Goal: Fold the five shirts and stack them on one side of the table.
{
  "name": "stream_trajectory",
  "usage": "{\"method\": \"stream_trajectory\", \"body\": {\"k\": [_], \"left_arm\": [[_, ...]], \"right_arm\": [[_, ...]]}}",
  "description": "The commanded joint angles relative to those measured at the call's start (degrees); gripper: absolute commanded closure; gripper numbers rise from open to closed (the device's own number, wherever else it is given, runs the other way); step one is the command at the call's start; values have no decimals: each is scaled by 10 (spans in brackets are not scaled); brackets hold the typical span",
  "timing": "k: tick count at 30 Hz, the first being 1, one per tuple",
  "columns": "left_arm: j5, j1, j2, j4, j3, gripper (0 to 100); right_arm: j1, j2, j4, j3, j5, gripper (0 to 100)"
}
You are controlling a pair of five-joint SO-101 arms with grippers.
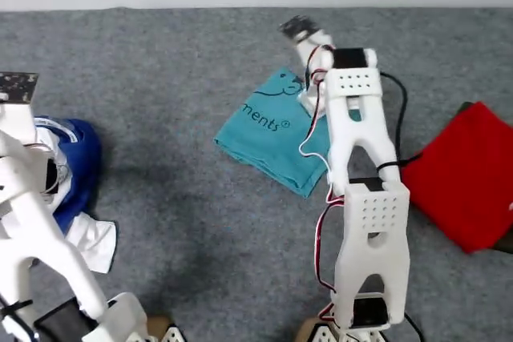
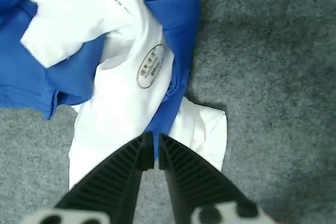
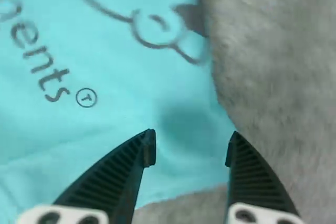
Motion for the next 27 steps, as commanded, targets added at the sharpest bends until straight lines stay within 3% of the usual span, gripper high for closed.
{"method": "stream_trajectory", "body": {"k": [1,7,10,13,19,27], "left_arm": [[-2,9,-14,-9,-1,964],[-2,7,-14,-7,-1,964],[-2,6,-14,-8,-1,964],[-2,6,-14,-8,-2,964],[-2,6,-14,-11,-1,964],[-2,7,-13,-11,0,964]], "right_arm": [[5,-69,44,-68,-165,772],[-47,-83,183,-130,-362,772],[-61,-85,185,-126,-480,772],[-77,-75,185,-121,-530,742],[-105,-43,182,-84,-651,507],[-109,84,134,-104,-695,502]]}}
